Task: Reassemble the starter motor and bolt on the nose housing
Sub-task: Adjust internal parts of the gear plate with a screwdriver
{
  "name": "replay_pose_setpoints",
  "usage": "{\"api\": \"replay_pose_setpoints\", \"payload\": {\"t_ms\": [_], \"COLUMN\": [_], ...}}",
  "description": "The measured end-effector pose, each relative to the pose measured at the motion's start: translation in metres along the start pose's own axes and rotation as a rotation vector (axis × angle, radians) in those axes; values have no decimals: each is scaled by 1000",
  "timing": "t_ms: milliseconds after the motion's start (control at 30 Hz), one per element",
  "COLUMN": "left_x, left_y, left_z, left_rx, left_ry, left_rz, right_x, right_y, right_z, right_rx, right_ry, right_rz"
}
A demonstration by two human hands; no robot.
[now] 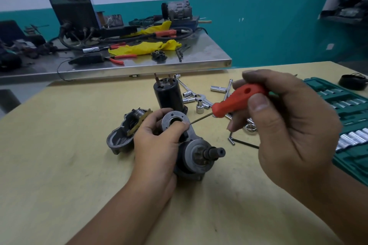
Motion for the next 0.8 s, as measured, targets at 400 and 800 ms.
{"api": "replay_pose_setpoints", "payload": {"t_ms": [400,800], "left_x": [-2,-4], "left_y": [-1,-3], "left_z": [-1,-3], "left_rx": [-8,-8], "left_ry": [-33,-62], "left_rz": [-40,-90], "right_x": [18,31], "right_y": [-12,-13], "right_z": [-6,-14], "right_rx": [154,202], "right_ry": [154,298], "right_rz": [38,37]}}
Point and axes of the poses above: each hand's wrist, its own z-axis towards the middle knuckle, its own y-axis out of the palm, x = y × z, the point moved 10 cm from there along z, towards the middle knuckle, and after that the axes turned 15 degrees about -y, right-handed, at the moved point
